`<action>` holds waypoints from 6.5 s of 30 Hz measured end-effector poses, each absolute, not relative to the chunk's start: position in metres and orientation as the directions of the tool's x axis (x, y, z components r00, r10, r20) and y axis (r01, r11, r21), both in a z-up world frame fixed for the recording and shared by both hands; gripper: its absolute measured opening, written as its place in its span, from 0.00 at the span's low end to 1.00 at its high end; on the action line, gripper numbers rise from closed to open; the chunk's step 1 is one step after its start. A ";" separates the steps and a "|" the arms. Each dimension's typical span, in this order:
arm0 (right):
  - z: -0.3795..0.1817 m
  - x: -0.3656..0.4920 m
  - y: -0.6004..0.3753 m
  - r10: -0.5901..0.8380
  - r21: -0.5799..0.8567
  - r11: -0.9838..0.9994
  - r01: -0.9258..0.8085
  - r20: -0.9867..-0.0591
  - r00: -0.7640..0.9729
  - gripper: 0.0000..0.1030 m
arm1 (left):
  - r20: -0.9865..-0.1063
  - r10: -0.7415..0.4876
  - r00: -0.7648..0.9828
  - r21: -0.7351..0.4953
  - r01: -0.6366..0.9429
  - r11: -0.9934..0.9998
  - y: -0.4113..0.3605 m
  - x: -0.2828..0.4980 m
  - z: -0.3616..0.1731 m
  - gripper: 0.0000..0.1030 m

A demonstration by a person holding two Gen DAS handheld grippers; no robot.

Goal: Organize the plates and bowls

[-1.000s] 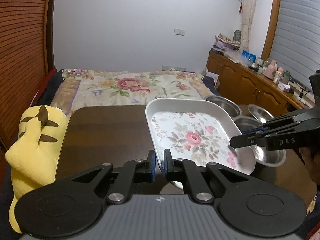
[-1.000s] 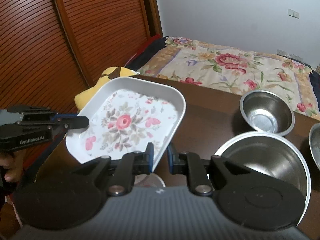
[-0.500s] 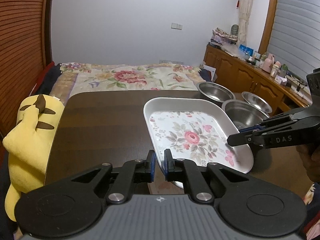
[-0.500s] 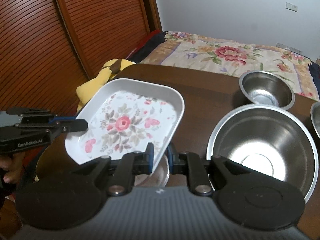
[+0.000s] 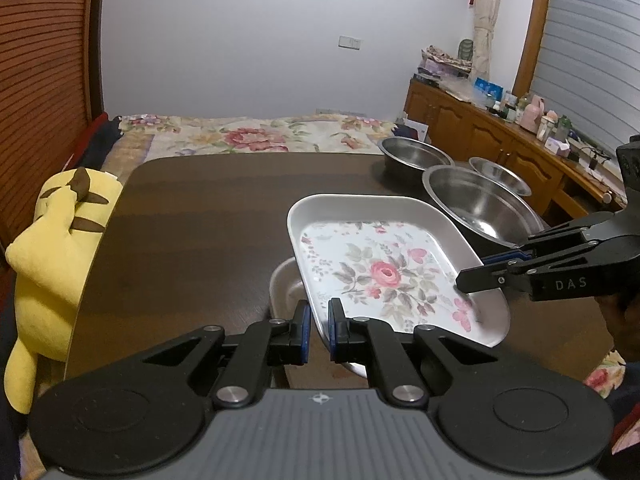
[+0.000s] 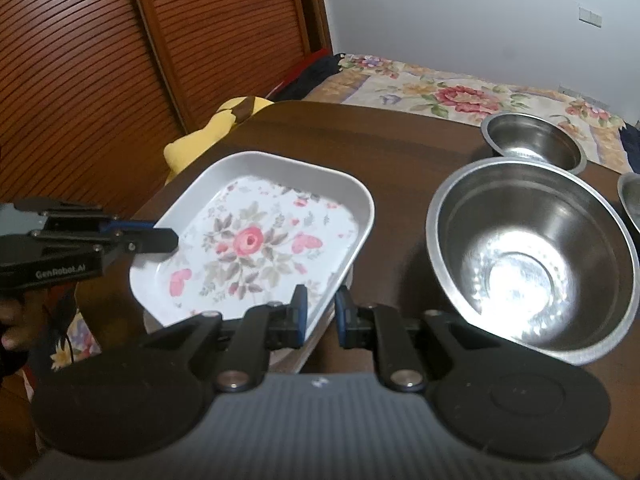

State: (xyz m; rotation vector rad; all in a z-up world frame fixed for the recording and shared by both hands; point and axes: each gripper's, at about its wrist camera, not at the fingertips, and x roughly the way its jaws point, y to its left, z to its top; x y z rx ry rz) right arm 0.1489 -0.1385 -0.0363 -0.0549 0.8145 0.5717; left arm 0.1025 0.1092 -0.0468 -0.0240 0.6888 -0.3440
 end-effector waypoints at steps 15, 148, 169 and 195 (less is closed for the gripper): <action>-0.040 0.135 -0.142 0.491 0.207 0.844 -0.495 -0.671 0.556 0.16 | -0.615 -0.315 0.723 -0.157 0.279 0.947 0.113 0.083 -0.047 0.09; -0.054 0.135 -0.305 0.360 0.320 0.918 -0.233 -0.433 0.826 0.18 | -0.543 -0.464 0.700 -0.197 0.431 0.881 -0.042 0.140 -0.046 0.23; -0.066 0.112 -0.310 0.373 0.335 0.914 -0.229 -0.467 0.802 0.19 | -0.551 -0.465 0.693 -0.177 0.447 0.877 -0.045 0.106 -0.066 0.25; -0.075 0.114 -0.316 0.374 0.363 0.908 -0.210 -0.472 0.798 0.34 | -0.531 -0.449 0.719 -0.190 0.415 0.890 -0.039 0.106 -0.070 0.43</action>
